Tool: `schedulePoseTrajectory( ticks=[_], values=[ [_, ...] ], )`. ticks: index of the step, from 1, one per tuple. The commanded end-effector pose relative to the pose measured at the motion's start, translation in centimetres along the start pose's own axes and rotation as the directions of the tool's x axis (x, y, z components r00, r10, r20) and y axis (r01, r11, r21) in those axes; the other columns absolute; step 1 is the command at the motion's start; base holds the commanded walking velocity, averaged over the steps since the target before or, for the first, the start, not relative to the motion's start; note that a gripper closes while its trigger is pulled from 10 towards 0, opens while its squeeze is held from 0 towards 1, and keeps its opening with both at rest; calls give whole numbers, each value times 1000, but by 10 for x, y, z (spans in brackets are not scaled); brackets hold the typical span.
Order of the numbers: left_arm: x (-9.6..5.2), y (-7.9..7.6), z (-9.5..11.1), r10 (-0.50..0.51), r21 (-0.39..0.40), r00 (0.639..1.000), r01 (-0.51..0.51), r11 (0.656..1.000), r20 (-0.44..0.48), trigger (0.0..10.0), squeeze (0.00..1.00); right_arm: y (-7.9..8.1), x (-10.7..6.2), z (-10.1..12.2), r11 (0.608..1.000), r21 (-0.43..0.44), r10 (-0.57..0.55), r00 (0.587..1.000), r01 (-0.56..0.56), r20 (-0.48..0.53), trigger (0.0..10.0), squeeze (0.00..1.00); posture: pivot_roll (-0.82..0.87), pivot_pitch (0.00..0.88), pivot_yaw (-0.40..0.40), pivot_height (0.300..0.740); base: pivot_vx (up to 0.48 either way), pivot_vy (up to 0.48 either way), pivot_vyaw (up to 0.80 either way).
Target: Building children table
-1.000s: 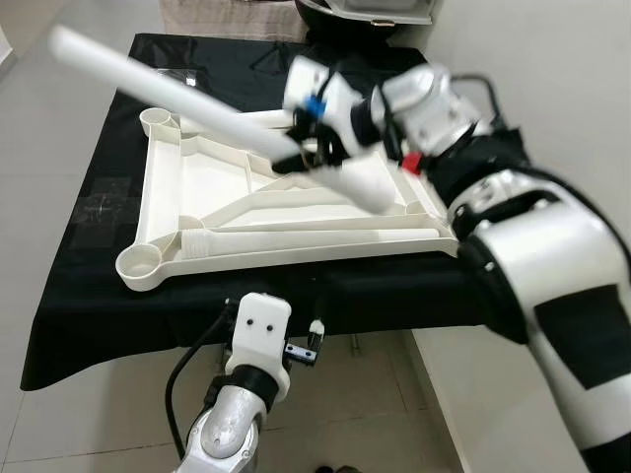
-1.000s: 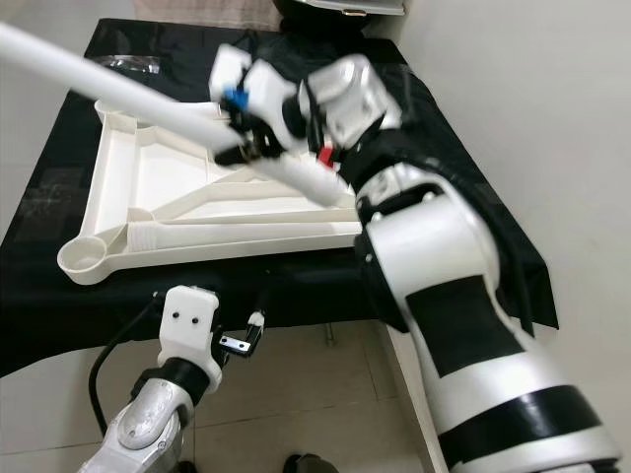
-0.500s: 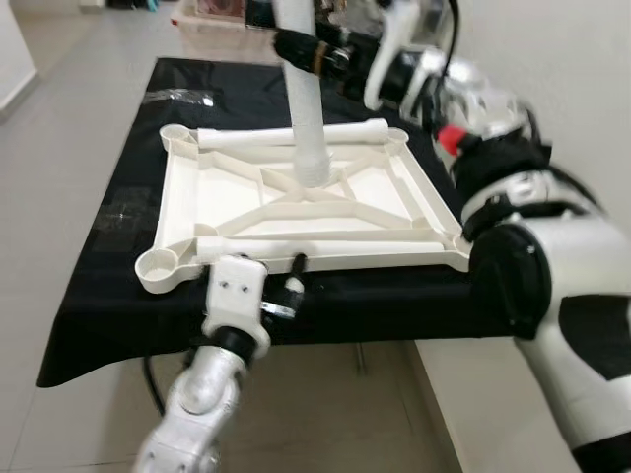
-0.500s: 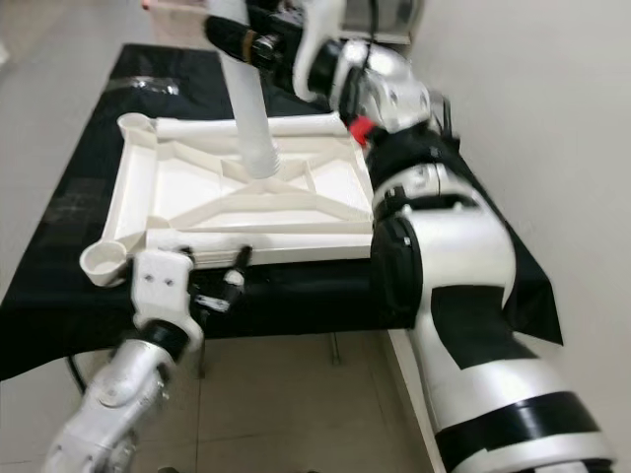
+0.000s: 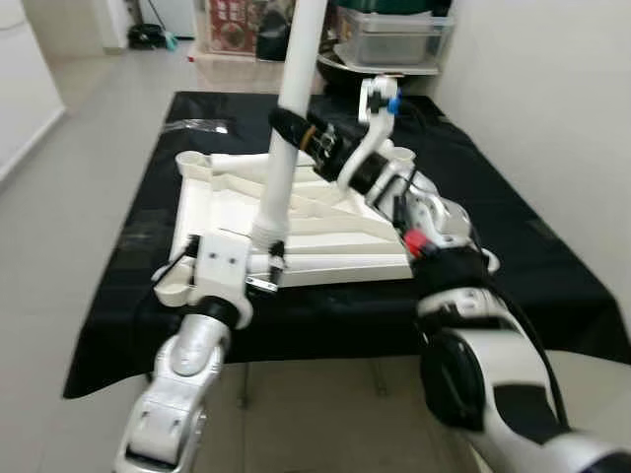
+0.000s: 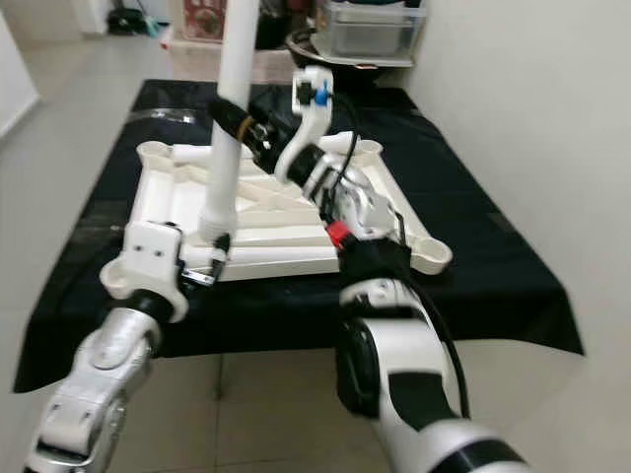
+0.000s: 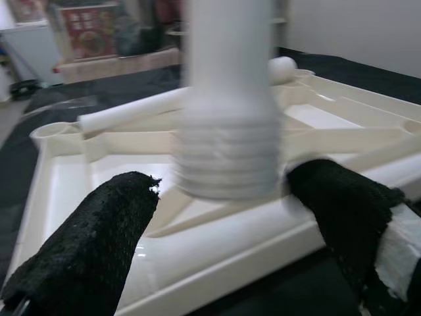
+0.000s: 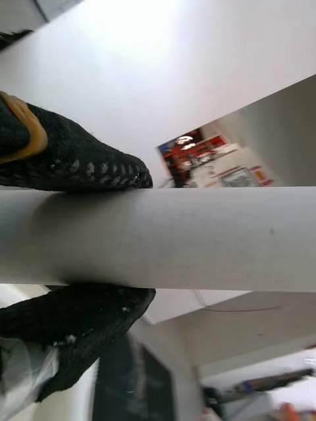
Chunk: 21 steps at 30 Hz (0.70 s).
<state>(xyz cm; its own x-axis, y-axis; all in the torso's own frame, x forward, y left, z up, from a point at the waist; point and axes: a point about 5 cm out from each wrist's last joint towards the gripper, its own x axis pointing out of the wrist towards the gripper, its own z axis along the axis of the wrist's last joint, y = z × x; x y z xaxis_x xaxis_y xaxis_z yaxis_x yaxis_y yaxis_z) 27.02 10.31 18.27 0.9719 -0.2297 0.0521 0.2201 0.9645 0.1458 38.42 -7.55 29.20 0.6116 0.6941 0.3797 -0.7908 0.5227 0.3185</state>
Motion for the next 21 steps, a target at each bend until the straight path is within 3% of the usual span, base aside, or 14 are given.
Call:
schedulePoseTrajectory(
  ticks=[1, 6, 11, 21],
  values=[
    [0, -7, -1, -34, 22, 999, 34, 999, -1, 10000, 0, 5, 0, 6, 1000, -2, 16, 999, -16, 37, 0, 0, 60, 0, -71, 740, 0, 0, 0],
    [-1, -20, -3, -72, 14, 997, 72, 997, -18, 10000, 0, 14, -9, -6, 1000, 2, 20, 998, -21, 53, 0, 0, 55, 0, -62, 740, 0, 0, 0],
    [2, -13, -4, -33, 11, 999, 33, 999, -21, 10000, 0, 31, -19, -9, 999, 29, 31, 998, -32, 62, 0, 0, 54, 0, -55, 740, 0, 0, 0],
    [7, 1, -3, 18, 25, 1000, -18, 1000, -16, 10000, 0, 37, -26, -14, 998, 25, 50, 998, -51, 40, 0, 0, 48, 0, -53, 740, 0, 0, 0]
  ],
)
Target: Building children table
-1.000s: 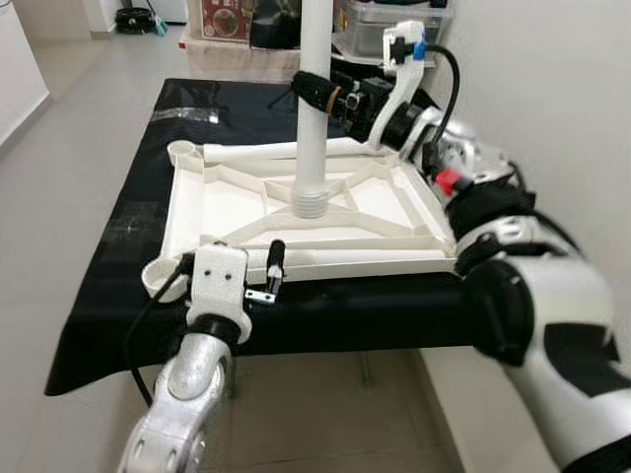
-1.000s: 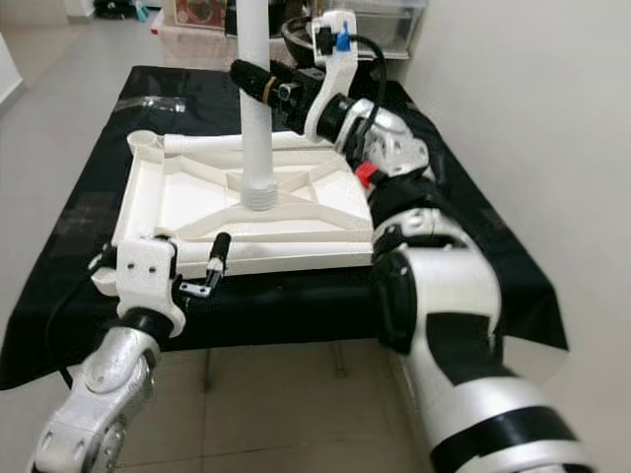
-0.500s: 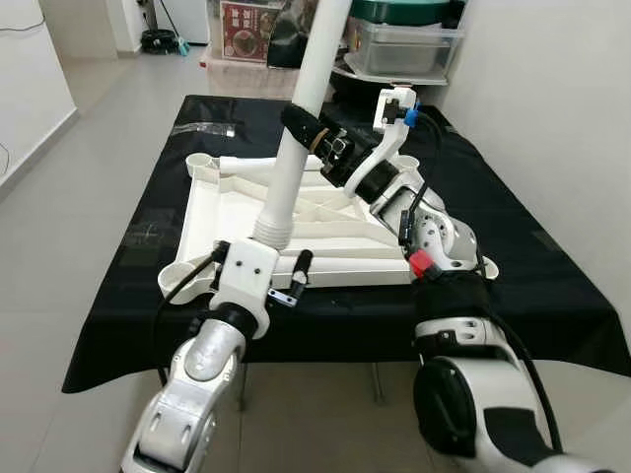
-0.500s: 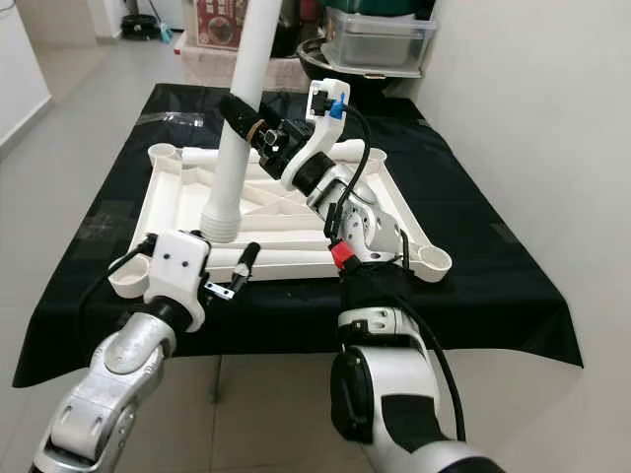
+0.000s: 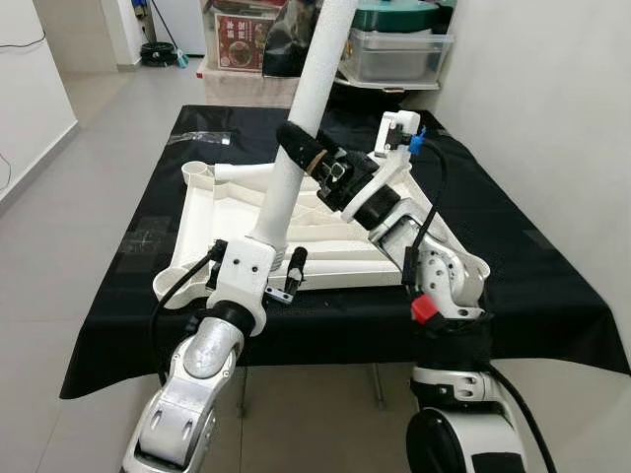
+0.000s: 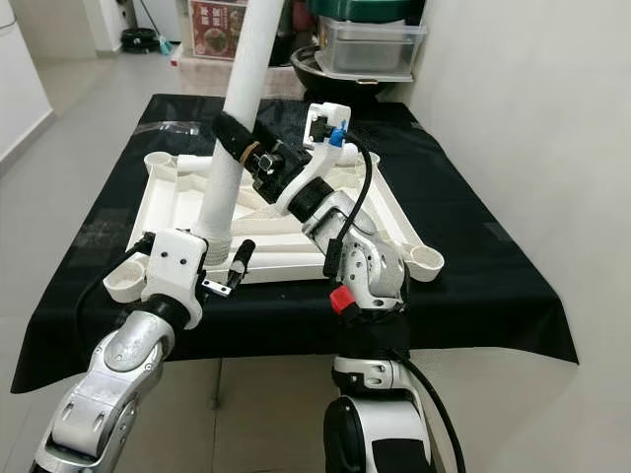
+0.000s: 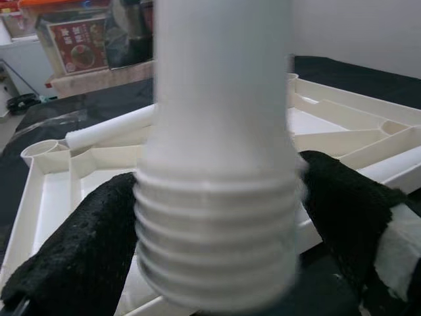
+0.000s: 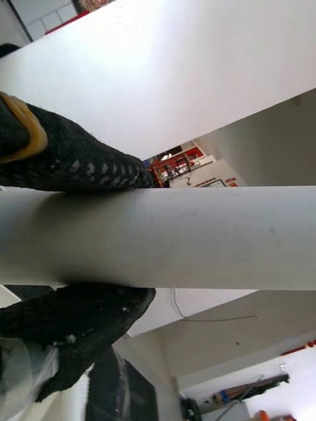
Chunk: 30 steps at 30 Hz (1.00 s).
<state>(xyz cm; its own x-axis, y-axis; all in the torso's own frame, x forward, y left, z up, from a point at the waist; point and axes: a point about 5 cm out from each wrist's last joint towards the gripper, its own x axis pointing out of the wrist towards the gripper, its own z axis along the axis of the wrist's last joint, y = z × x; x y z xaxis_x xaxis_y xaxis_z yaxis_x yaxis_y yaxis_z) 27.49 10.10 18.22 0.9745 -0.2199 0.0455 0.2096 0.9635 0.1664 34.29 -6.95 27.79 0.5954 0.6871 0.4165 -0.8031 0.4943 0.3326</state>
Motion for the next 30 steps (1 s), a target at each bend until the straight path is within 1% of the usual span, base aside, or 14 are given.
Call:
schedulePoseTrajectory(
  ticks=[1, 3, 7, 9, 12, 14, 15, 16, 21, 29, 30],
  values=[
    [2, 2, -2, 9, 3, 1000, -9, 1000, -8, 10000, 0, 6, 1, 2, 1000, 0, 29, 1000, -29, 4, 0, 0, 48, 0, -53, 740, 0, 0, 0],
    [2, 4, -4, 23, -10, 1000, -24, 1000, -16, 10000, 0, 12, -2, 1, 999, -2, 54, 999, -54, 1, 0, 0, 43, 0, -51, 740, 0, 0, 0],
    [3, 4, -4, 24, -13, 1000, -24, 1000, -19, 10000, 0, 14, -4, 0, 998, -3, 67, 998, -67, -1, 0, 0, 43, 0, -52, 740, 0, 0, 0],
    [3, 2, -6, 21, -19, 999, -22, 1000, -25, 10000, 0, 20, -8, -3, 996, -3, 84, 996, -84, -14, 0, 0, 42, 0, -52, 740, 0, 0, 0],
    [3, 1, -8, 14, -28, 999, -15, 1000, -41, 10000, 0, 24, -11, -5, 995, -6, 96, 995, -96, -28, 0, 0, 40, 0, -53, 740, 0, 0, 0],
    [3, 1, -8, 14, -28, 999, -15, 1000, -41, 10000, 0, 24, -11, -5, 995, -6, 96, 995, -96, -28, 0, 0, 40, 0, -53, 740, 0, 0, 0],
    [3, 2, -9, 22, -26, 999, -23, 999, -45, 4196, 0, 25, -12, -6, 995, -7, 100, 995, -100, -31, 0, 0, 38, 0, -52, 740, 0, 0, 0],
    [3, 2, -10, 23, -26, 999, -24, 999, -46, 0, 0, 26, -12, -7, 995, -5, 103, 994, -103, -34, 0, 0, 40, 0, -54, 740, 0, 0, 0],
    [2, 1, -10, 26, -13, 999, -27, 1000, -35, 0, 0, 29, -16, -12, 994, -11, 107, 993, -108, -56, 0, 0, 37, 0, -52, 740, 0, 0, 0],
    [2, 2, -10, 29, -3, 999, -29, 1000, -35, 0, 0, 30, -19, -16, 995, -16, 96, 993, -97, -70, 0, 0, 37, 0, -52, 740, 0, 0, 0],
    [2, 2, -11, 31, 7, 999, -31, 1000, -44, 10000, 0, 29, -19, -17, 996, -20, 85, 993, -87, -78, 10000, 588, 39, 0, -52, 740, 0, 0, 0]
  ],
)
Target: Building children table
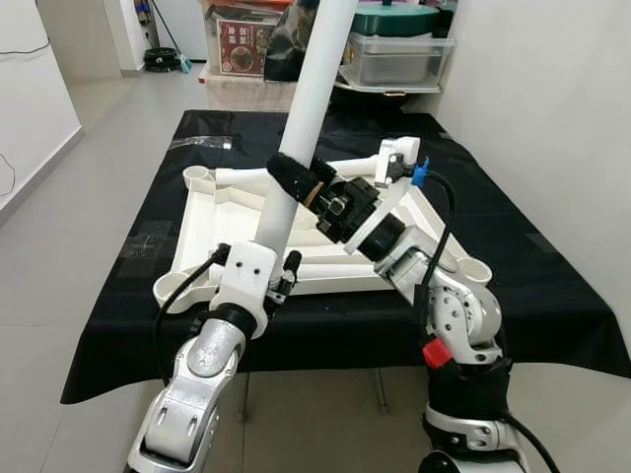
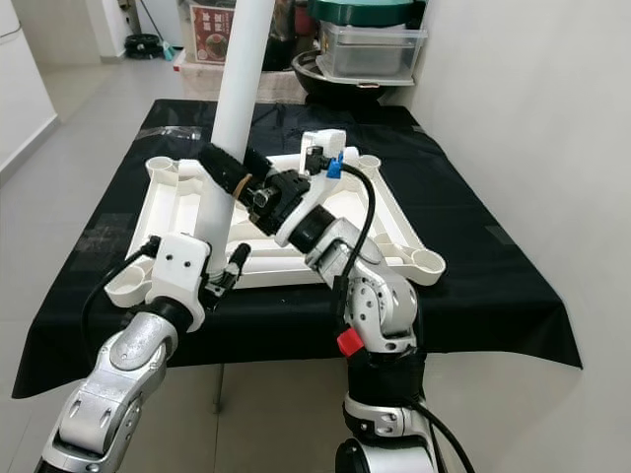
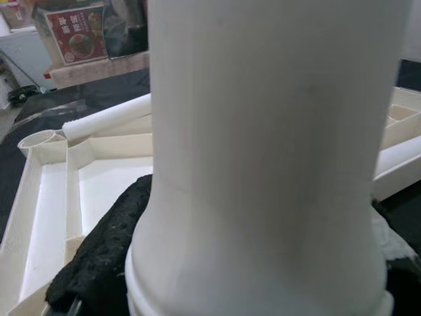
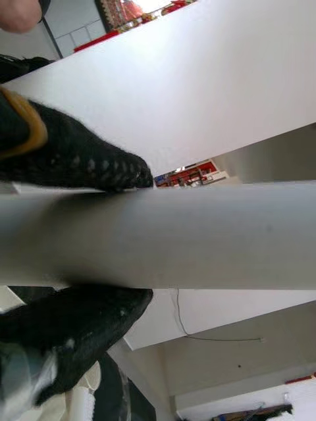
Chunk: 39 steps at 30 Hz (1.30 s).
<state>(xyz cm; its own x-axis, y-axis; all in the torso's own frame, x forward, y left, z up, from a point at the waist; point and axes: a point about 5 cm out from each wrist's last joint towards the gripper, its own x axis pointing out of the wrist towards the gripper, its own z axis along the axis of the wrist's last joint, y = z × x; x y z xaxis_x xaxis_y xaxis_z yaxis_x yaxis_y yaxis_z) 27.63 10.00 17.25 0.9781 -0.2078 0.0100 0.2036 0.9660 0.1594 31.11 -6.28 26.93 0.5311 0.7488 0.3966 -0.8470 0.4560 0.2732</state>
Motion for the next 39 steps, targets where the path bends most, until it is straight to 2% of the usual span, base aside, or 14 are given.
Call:
schedulePoseTrajectory(
  ticks=[1, 2, 3, 7, 8, 10, 14, 19, 33, 39],
  values=[
    [1, 5, -2, 25, 13, 1000, -25, 1000, -7, 10000, 0, 4, -1, -5, 1000, 10, 10, 1000, -10, -27, 10000, 588, 39, 0, -52, 740, 0, 0, 0],
    [0, 5, -3, 23, 22, 1000, -22, 1000, -14, 10000, 0, 3, -1, -6, 1000, 5, -2, 999, 2, -32, 10000, 588, 40, 0, -52, 740, 0, 0, 0],
    [-1, 5, -5, 18, 36, 1000, -18, 999, -23, 10000, 0, 3, -1, -7, 1000, 5, -8, 999, 8, -32, 10000, 1000, 42, 0, -51, 740, 0, 0, 0],
    [-3, 6, -7, 3, 69, 1000, -1, 998, -29, 10000, 0, 3, -1, -6, 1000, 24, -2, 999, 2, -32, 10000, 1000, 41, 0, -50, 740, 0, 0, 0],
    [-4, 7, -9, 0, 78, 999, 3, 997, -34, 10000, 0, 4, -1, -6, 999, 34, 10, 999, -9, -35, 10000, 0, 42, 0, -51, 740, 0, 0, 0],
    [-4, 7, -9, 0, 78, 999, 3, 997, -34, 10000, 0, 4, -1, -6, 999, 34, 10, 999, -9, -35, 10000, 0, 42, 0, -51, 740, 0, 0, 0],
    [-10, 7, -15, -57, 145, 997, 64, 987, -55, 10000, 0, 4, -3, -6, 1000, 22, 18, 998, -17, -52, 10000, 0, 43, 0, -47, 740, 0, 0, 0],
    [-13, 4, -19, -91, 177, 994, 101, 979, -64, 10000, 0, 4, -3, -9, 1000, 14, 18, 997, -17, -79, 10000, 0, 42, 0, -46, 740, 0, 0, 0],
    [-14, 0, -21, -130, 197, 989, 142, 970, -69, 10000, 0, 5, -4, -20, 999, 29, 16, 992, -13, -126, 10000, 0, 45, 0, -45, 740, 0, 0, 0],
    [-18, -11, -22, -169, 209, 984, 178, 961, -61, 10000, 0, 7, -5, -26, 999, 31, 17, 989, -13, -148, 10000, 0, 41, 0, -40, 740, 0, 0, 0]
  ],
)
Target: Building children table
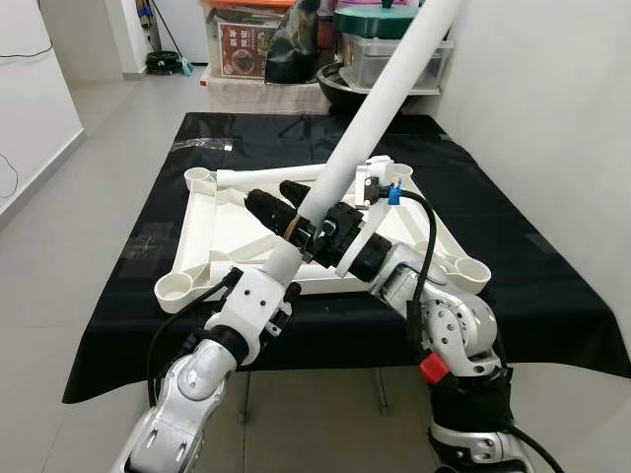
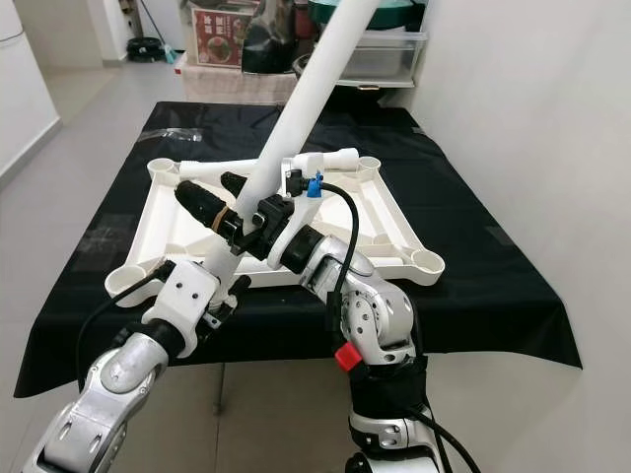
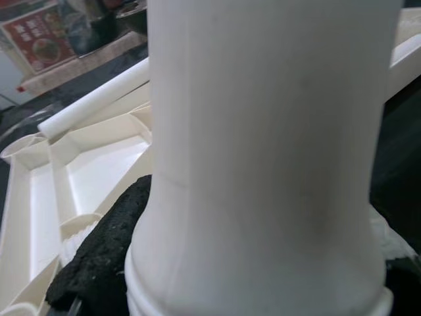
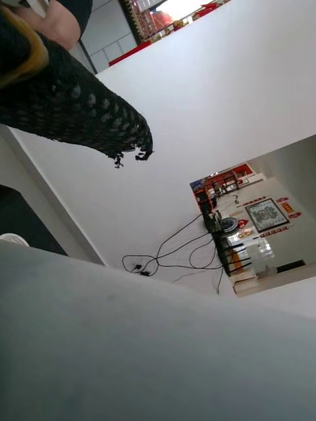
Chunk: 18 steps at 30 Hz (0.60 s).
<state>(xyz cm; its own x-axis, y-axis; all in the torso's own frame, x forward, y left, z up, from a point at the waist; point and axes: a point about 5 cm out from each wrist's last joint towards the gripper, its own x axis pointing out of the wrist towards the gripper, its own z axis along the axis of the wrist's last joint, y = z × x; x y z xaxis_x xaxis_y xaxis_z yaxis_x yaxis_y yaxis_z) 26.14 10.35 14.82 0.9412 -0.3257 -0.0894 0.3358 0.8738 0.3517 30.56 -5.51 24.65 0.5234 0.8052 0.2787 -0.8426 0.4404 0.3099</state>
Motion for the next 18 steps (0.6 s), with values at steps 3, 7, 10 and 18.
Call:
schedulePoseTrajectory(
  ticks=[3, 7, 10, 18],
  values=[
    [-1, -9, 4, -31, 14, 999, 31, 999, 27, 10000, 0, 5, 2, -3, 1000, -9, 14, 1000, -14, -17, 10000, 0, 40, 0, -39, 740, 0, 0, 0],
    [0, -9, 5, -30, 5, 999, 30, 1000, 30, 10000, 0, 6, 2, -3, 1000, -6, 11, 1000, -12, -15, 10000, 0, 40, 0, -39, 740, 0, 0, 0],
    [0, -9, 6, -31, 12, 999, 31, 999, 34, 10000, 0, 7, 4, -4, 1000, -2, 19, 1000, -19, -15, 6471, 0, 41, 0, -45, 740, 0, 0, 0],
    [-1, -9, 5, -28, 12, 999, 27, 1000, 35, 10000, 0, 7, 4, -2, 1000, 8, 23, 1000, -23, -7, 0, 0, 38, 0, -42, 740, 0, 0, 0]
  ],
)
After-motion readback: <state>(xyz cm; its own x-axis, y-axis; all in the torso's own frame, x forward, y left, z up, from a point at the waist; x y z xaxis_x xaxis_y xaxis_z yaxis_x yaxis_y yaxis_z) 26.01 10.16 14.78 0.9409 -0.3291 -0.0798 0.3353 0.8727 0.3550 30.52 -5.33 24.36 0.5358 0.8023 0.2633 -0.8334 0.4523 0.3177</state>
